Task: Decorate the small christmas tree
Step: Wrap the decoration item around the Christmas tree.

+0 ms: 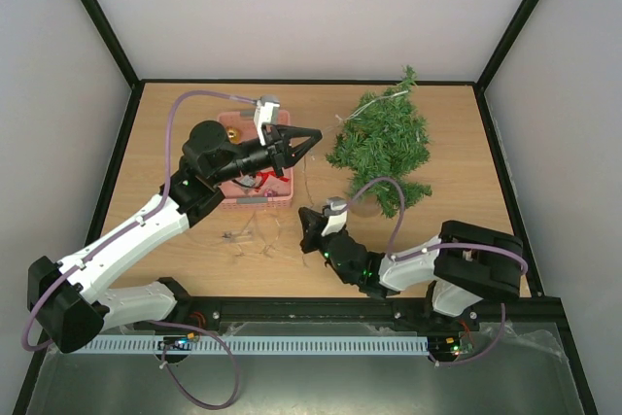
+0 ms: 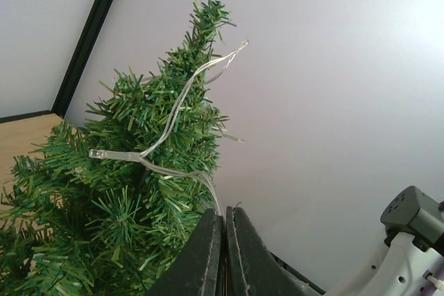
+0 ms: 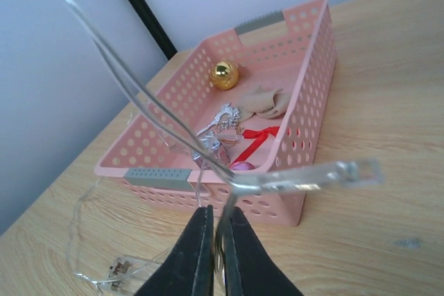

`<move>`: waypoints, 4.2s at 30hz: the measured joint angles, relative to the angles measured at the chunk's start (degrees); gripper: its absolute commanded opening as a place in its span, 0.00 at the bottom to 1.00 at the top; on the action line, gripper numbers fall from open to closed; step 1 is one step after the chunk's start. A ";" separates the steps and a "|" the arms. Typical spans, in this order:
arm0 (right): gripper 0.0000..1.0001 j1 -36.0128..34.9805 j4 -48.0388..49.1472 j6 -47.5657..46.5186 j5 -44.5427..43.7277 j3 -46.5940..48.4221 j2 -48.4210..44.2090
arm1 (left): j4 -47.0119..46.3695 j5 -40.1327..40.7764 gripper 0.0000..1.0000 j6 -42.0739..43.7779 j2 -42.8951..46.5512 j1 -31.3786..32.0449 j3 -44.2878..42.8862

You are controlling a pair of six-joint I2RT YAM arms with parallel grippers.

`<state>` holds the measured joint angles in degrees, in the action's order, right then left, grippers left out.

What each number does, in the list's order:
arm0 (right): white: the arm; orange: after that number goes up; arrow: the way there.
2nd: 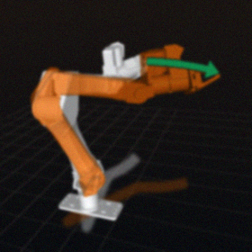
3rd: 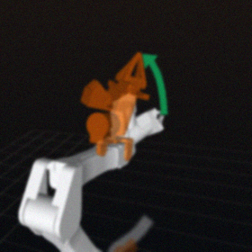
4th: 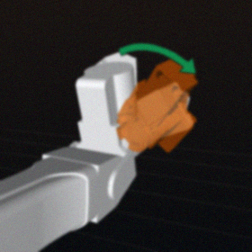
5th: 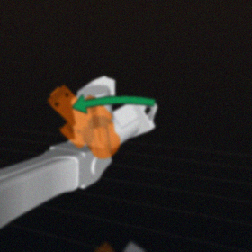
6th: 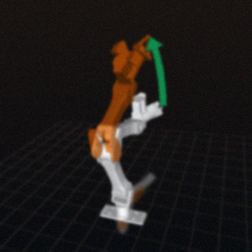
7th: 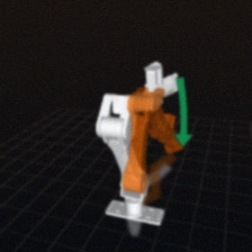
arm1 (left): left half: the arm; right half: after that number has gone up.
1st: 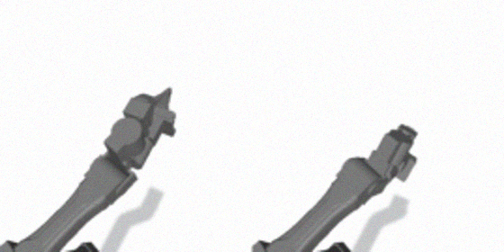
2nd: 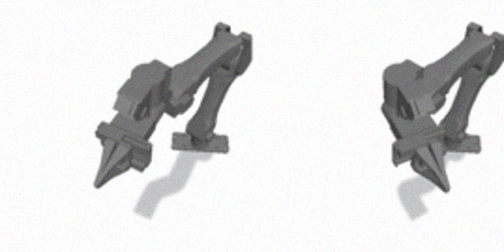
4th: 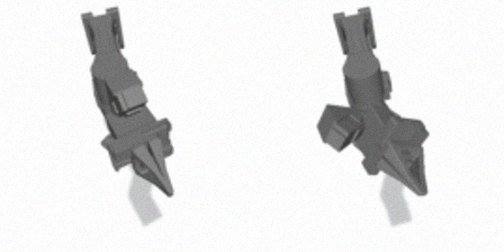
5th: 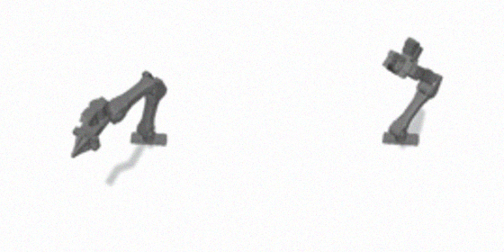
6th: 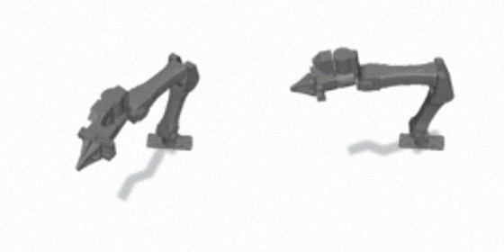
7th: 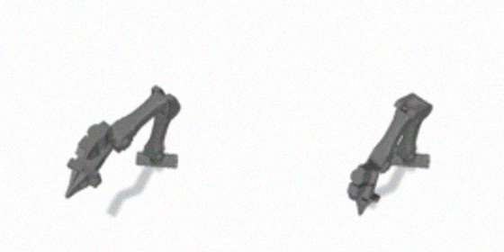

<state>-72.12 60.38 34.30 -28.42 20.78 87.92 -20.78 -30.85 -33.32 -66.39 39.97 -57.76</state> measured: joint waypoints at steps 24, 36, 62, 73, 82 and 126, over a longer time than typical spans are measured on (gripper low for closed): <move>0.02 0.00 -19.47 -16.26 27.08 -5.29 -38.86 | -2.19 0.46 0.13 -3.19 -0.02 0.00 0.81; 0.02 0.00 -46.53 -18.69 34.51 9.14 -58.23 | 0.50 1.07 0.47 -2.32 0.02 0.04 -1.05; 0.02 0.00 -53.48 -15.91 21.35 31.28 -63.89 | 17.42 -0.94 0.61 23.10 8.57 1.07 6.62; 0.02 0.00 -52.15 -17.46 18.47 32.11 -63.06 | 8.90 -2.21 0.64 28.09 2.89 11.58 16.09; 0.02 0.00 -50.82 -17.92 17.44 32.11 -63.06 | 2.16 -1.16 0.64 30.38 -2.84 15.02 18.82; 0.02 0.00 -55.87 -18.88 17.99 31.12 -66.05 | 11.78 6.36 0.03 44.98 -2.73 11.72 15.17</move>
<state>-72.12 4.51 15.42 -10.44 51.90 21.87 -8.99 -24.49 11.66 -69.12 51.68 -42.59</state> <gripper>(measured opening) 0.018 0.029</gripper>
